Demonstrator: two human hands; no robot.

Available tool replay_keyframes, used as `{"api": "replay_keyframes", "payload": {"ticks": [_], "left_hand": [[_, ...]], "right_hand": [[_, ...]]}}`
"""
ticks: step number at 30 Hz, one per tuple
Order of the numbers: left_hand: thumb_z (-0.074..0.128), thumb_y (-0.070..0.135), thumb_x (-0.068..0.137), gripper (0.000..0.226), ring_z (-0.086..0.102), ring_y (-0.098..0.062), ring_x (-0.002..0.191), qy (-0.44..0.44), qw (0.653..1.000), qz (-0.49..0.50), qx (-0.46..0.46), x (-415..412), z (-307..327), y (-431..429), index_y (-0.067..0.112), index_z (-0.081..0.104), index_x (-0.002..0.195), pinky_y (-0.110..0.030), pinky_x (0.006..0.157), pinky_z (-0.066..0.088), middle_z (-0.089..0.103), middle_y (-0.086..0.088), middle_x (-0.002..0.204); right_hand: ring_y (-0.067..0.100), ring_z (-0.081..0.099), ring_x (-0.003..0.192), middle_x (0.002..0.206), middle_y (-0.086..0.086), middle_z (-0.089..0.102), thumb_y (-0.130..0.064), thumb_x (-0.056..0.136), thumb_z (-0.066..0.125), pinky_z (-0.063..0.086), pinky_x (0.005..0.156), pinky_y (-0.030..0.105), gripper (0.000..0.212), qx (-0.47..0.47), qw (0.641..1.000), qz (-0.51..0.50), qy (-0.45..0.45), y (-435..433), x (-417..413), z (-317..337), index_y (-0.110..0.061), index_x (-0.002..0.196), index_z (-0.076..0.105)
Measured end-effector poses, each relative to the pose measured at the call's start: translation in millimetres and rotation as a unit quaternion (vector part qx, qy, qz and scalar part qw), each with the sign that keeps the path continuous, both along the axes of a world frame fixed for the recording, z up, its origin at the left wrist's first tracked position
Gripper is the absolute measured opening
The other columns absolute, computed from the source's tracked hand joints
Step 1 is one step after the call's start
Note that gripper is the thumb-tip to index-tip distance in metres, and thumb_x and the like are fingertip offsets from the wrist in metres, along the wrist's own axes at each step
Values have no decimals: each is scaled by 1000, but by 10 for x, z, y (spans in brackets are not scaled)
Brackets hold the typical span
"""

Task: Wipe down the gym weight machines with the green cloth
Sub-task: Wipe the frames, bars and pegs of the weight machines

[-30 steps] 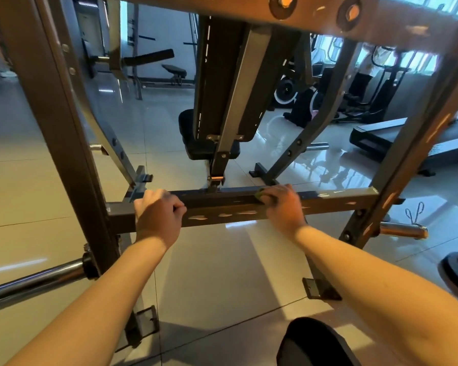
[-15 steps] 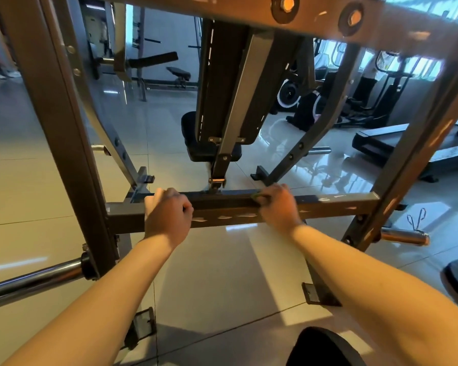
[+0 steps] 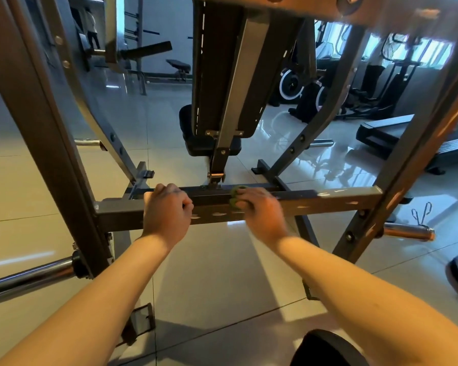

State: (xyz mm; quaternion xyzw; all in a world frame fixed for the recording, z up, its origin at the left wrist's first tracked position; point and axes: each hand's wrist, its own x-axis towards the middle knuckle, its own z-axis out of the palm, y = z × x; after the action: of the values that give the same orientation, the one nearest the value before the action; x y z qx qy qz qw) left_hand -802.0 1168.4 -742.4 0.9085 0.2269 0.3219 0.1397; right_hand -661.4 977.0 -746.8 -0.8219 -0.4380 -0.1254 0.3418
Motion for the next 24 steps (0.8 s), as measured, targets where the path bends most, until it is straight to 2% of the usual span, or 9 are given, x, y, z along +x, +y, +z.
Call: {"api": "replay_keyframes", "payload": {"ticks": [3, 5, 9, 12, 16, 19, 21, 24], "left_hand": [[66, 24, 96, 13, 54, -21, 105, 1, 1000, 13, 6, 12, 8, -29, 16, 76, 91, -34, 88, 39, 67, 0, 100], [66, 25, 96, 14, 54, -20, 103, 6, 1000, 17, 13, 27, 27, -28, 16, 76, 91, -36, 87, 43, 68, -1, 99], [64, 26, 95, 15, 55, -22, 99, 17, 999, 7, 31, 55, 50, -36, 20, 74, 86, -45, 93, 44, 67, 0, 97], [64, 26, 96, 14, 55, -20, 98, 17, 999, -3, 31, 151, 57, -138, 22, 74, 86, -43, 95, 40, 66, 2, 96], [63, 26, 97, 14, 53, -15, 98, 15, 1000, -20, 15, 368, 103, -393, 25, 72, 86, -38, 92, 42, 65, 5, 97], [62, 27, 98, 15, 51, -13, 100, 19, 999, -28, 9, 441, 125, -491, 25, 71, 86, -37, 95, 42, 64, 6, 99], [61, 27, 98, 15, 51, -13, 100, 22, 999, -30, 7, 456, 118, -501, 25, 71, 87, -37, 94, 40, 64, 6, 98], [61, 27, 98, 14, 49, -12, 97, 24, 999, -25, 13, 471, 107, -507, 25, 72, 89, -35, 91, 39, 63, 6, 97]], "right_hand": [[15, 61, 118, 124, 1, 69, -16, 99, 64, 53, 104, 41, 22, 38, 995, -92, 20, -259, 184, -51, -16, 119, 73], [14, 61, 117, 121, 0, 68, -13, 98, 63, 52, 105, 39, 21, 61, 992, -111, 15, -31, 32, -69, -17, 116, 73], [10, 58, 123, 126, -2, 68, -15, 99, 61, 44, 112, 31, 20, 39, 999, 1, -13, 495, -386, -88, -18, 114, 74], [11, 57, 124, 129, -2, 67, -17, 100, 61, 45, 111, 32, 21, 1, 999, 34, -33, 136, -139, -3, -19, 117, 73], [11, 60, 111, 120, 2, 68, -16, 98, 65, 52, 104, 38, 17, 27, 996, -81, -16, -752, 436, 49, -16, 113, 73], [13, 61, 113, 116, 2, 70, -15, 97, 66, 50, 105, 38, 15, 52, 988, -148, -15, -689, 448, 1, -16, 110, 74], [9, 58, 115, 117, -4, 69, -19, 98, 63, 47, 107, 32, 15, 50, 991, -124, -5, -322, 233, -35, -21, 108, 74], [5, 55, 113, 116, -8, 68, -19, 98, 62, 43, 106, 25, 17, 11, 999, -27, -41, -18, 32, -82, -23, 109, 74]]}}
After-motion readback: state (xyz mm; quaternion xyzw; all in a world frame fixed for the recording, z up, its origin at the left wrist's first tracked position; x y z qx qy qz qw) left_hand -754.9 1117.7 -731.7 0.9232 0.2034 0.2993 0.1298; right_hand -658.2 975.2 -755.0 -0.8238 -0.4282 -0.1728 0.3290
